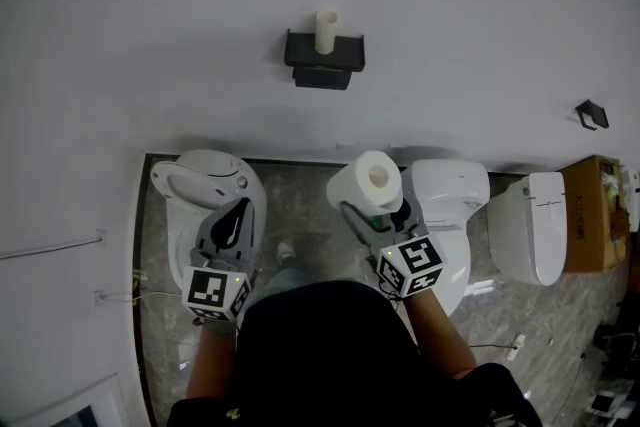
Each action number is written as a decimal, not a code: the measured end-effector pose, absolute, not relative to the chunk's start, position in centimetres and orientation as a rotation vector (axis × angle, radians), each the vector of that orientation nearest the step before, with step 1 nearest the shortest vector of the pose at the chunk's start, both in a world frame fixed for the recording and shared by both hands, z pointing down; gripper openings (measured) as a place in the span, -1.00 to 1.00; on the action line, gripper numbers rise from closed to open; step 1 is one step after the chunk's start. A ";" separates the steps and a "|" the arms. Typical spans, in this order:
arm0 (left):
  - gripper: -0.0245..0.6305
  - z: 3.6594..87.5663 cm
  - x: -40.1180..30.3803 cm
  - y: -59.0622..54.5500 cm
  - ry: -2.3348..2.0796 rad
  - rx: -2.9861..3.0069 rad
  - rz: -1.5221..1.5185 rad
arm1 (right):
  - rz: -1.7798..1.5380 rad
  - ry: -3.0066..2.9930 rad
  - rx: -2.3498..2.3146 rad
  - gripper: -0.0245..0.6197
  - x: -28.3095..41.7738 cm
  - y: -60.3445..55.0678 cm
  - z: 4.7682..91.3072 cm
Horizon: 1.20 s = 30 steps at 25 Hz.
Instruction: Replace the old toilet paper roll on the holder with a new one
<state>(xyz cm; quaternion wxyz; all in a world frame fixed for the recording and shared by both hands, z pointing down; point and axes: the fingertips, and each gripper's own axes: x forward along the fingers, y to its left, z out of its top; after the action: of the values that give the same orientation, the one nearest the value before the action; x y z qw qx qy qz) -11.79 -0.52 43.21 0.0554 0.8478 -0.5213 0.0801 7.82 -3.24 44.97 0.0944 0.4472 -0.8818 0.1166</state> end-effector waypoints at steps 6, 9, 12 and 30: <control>-0.88 44.0 -15.7 -5.3 -1.478 2.641 0.290 | 0.325 -2.588 1.364 0.18 2.8 -7.8 44.5; -0.88 44.4 -17.3 -7.1 -1.449 2.655 0.294 | 0.318 -2.582 1.381 0.18 0.9 -9.4 44.3; -0.88 44.8 -18.2 -8.4 -1.426 2.660 0.307 | 0.311 -2.571 1.393 0.18 -0.1 -10.6 44.1; -0.88 43.7 -13.6 -15.9 -1.348 2.725 0.296 | 0.355 -2.482 1.517 0.18 4.5 -15.2 44.1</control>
<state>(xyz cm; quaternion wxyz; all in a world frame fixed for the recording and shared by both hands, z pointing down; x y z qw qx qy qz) -13.63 -15.93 43.74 0.0433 0.8912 -0.4409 0.0969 4.55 -15.23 44.11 0.1056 0.5148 -0.8422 0.1205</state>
